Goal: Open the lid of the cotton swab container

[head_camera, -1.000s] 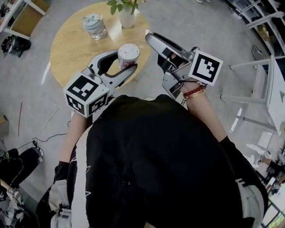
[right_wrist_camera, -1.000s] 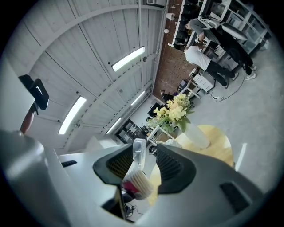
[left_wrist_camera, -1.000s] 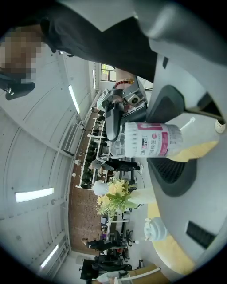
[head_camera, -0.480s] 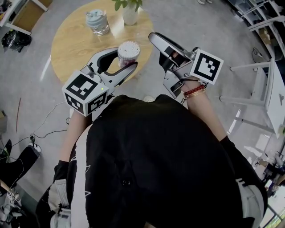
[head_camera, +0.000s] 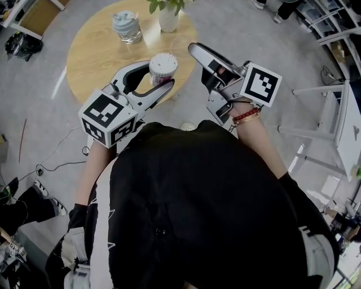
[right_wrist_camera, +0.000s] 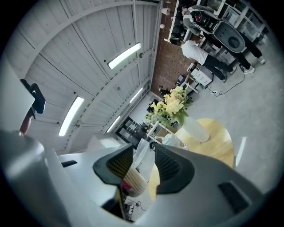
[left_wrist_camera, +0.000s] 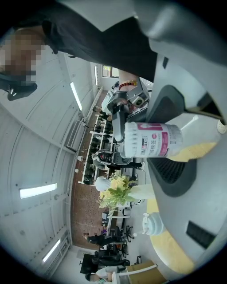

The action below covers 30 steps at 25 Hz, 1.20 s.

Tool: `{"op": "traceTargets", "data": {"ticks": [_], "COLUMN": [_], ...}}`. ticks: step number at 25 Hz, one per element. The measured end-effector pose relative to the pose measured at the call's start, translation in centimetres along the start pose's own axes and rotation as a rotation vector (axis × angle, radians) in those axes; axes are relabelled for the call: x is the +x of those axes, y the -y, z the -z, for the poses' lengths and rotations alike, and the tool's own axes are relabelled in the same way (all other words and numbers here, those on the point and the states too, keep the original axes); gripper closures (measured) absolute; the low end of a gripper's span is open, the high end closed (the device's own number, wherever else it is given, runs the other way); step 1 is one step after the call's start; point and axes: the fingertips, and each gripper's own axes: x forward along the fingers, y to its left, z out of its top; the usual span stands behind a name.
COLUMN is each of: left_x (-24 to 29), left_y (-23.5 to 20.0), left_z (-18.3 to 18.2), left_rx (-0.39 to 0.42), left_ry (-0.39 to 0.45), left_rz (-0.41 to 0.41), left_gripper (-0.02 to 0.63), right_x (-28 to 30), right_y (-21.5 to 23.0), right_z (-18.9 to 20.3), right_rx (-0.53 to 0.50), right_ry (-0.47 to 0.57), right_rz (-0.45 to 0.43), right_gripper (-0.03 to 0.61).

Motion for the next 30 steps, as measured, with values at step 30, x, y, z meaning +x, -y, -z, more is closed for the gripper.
{"op": "traceTargets", "data": {"ticks": [30], "left_x": [0.8], "left_y": [-0.1], "left_z": [-0.8], "left_rx": [0.004], "left_ry": [0.013], "left_rz": [0.015], "left_gripper": [0.359], "right_x": [-0.3], "right_y": [1.2], "right_z": [-0.1], "right_rx": [0.02], "right_ry": [-0.025], "right_rz": [0.018], "right_gripper": [0.425]}}
